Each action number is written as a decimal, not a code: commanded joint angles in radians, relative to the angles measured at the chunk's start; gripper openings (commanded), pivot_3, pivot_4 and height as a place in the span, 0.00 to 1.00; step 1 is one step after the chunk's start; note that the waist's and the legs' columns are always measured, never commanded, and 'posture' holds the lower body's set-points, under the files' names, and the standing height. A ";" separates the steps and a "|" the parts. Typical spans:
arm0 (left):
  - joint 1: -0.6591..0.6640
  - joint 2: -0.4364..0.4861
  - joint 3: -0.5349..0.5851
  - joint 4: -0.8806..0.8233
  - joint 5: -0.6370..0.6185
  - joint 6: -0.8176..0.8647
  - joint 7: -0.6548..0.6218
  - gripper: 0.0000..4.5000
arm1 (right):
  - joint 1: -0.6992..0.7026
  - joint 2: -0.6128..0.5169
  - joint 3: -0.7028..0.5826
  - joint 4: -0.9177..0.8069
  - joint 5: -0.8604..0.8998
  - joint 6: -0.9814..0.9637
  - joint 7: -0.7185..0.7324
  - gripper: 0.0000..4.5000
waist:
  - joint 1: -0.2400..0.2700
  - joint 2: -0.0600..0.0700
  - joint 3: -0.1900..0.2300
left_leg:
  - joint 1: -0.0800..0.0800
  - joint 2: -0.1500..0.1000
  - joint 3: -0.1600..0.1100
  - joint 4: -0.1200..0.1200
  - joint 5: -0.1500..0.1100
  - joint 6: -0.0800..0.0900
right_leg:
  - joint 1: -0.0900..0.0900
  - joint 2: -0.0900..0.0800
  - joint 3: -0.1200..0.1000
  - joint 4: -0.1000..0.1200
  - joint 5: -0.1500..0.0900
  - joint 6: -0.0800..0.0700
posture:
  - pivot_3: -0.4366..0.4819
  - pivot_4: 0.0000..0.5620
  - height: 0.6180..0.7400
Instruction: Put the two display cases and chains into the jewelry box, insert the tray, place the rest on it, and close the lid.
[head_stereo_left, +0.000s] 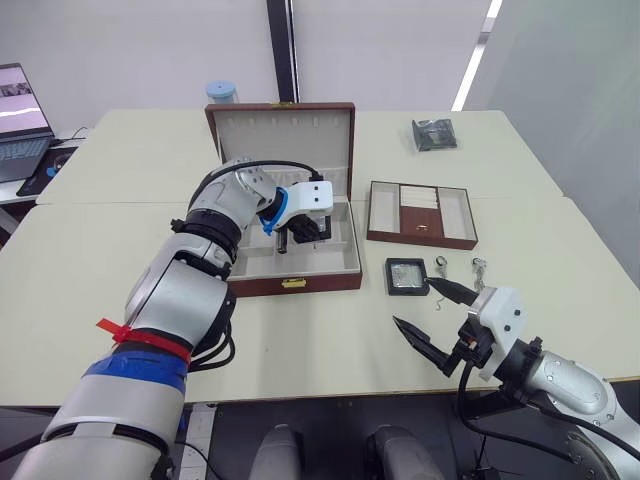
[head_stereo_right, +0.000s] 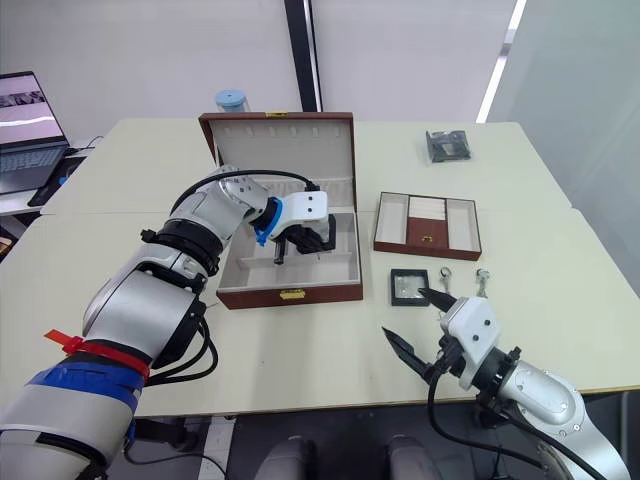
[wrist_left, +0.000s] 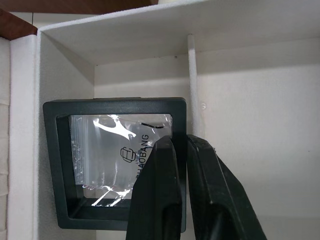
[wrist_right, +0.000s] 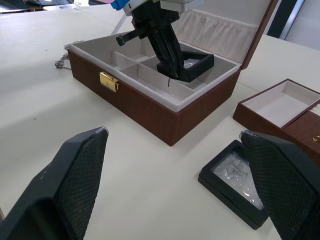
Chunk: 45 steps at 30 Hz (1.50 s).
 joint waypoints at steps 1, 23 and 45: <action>-0.034 0.006 0.019 0.006 0.009 -0.021 0.004 0.01 | 0.001 0.003 -0.017 -0.048 0.000 0.001 -0.012 1.00 | 0.000 0.000 0.000 | 0.000 0.000 0.000 0.000 0.000 0.000 | 0.000 0.000 0.000 0.000 0.000 0.000 | 0.48 0.27 1.00; -0.021 0.016 0.133 -0.022 -0.073 -0.057 -0.047 0.99 | -0.046 -0.030 -0.085 -0.004 0.058 0.026 0.040 1.00 | 0.000 0.000 0.000 | 0.000 0.000 0.000 0.000 0.000 0.000 | 0.000 0.000 0.000 0.000 0.000 0.000 | 0.48 0.27 1.00; 0.862 0.501 0.762 -1.113 -0.576 0.668 0.078 0.99 | -0.120 -0.263 -0.394 0.615 0.089 -0.134 0.416 1.00 | 0.003 0.004 0.000 | 0.004 0.003 -0.002 0.000 0.000 0.000 | 0.004 -0.004 0.001 0.001 0.000 0.000 | 0.48 0.27 1.00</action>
